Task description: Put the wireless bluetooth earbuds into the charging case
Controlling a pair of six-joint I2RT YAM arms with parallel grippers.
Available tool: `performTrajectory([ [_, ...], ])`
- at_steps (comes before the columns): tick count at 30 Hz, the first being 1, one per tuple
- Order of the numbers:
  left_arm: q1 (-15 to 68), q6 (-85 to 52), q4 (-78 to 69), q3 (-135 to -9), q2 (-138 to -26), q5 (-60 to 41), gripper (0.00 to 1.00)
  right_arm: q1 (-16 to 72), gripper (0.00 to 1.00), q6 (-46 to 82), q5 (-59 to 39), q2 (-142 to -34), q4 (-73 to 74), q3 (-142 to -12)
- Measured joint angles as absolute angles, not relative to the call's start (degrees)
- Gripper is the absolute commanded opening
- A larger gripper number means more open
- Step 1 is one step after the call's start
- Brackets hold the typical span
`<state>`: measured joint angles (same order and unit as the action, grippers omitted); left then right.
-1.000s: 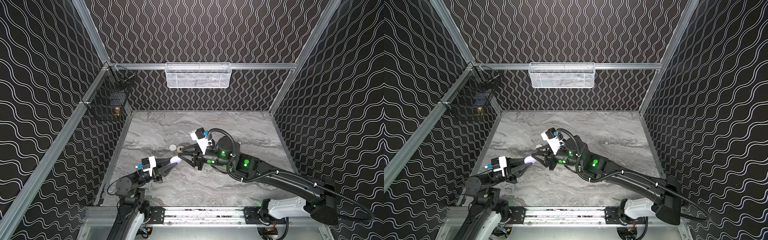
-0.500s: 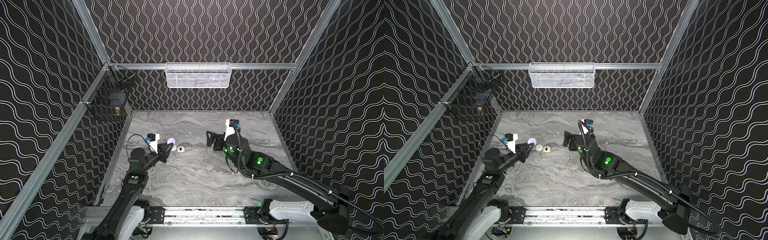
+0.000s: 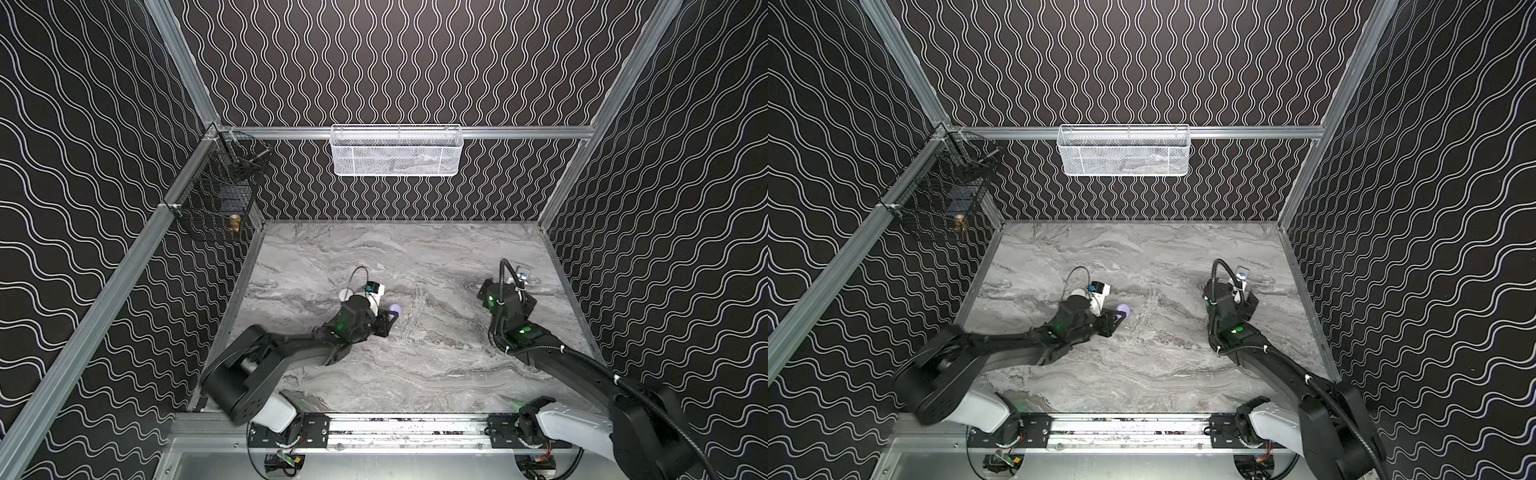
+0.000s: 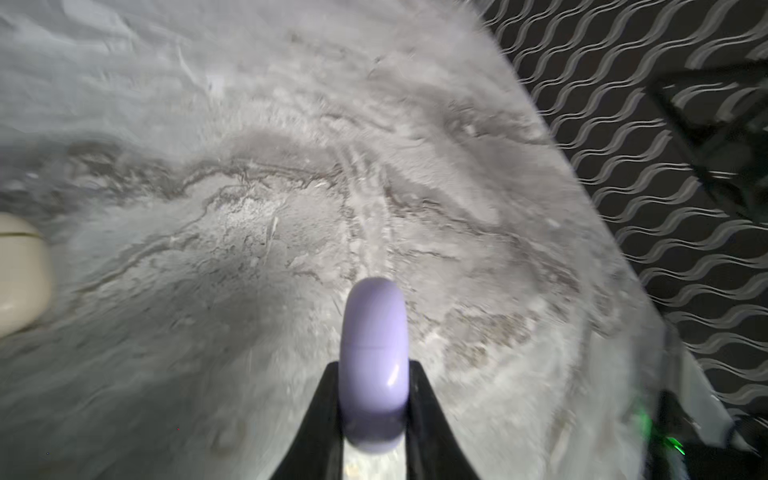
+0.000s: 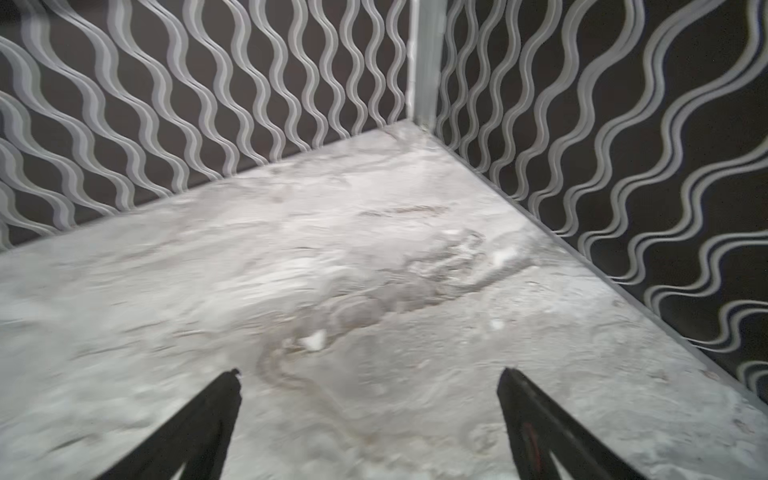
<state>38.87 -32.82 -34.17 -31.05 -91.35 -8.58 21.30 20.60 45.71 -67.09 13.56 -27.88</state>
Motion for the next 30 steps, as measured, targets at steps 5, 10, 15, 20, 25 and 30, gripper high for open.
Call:
performTrajectory([
  [5,39.97,-34.44,-38.02,-35.18,-102.21,-5.89,0.0,13.06,0.99,14.35,45.04,-71.16,23.03,-25.15],
  [10,40.69,-34.52,-47.05,-38.02,-109.82,-5.08,0.13,10.31,1.0,7.42,44.29,-80.99,36.71,-20.86],
  [15,40.99,-34.37,-49.69,-36.49,-109.84,-3.84,0.61,9.28,0.99,2.26,42.68,-84.4,46.92,-21.28],
  [20,41.15,-32.21,-39.53,-35.31,-100.82,0.95,0.98,6.94,0.99,1.48,40.51,-83.26,49.67,-20.62],
  [25,41.04,-26.35,-28.05,-35.75,-85.76,7.86,0.99,6.72,0.99,0.58,36.14,-83.13,51.46,-20.03],
  [30,37.21,-19.09,-19.46,-35.22,-71.7,16.14,0.99,5.1,0.99,-0.08,29.36,-85.6,60.49,-13.39],
])
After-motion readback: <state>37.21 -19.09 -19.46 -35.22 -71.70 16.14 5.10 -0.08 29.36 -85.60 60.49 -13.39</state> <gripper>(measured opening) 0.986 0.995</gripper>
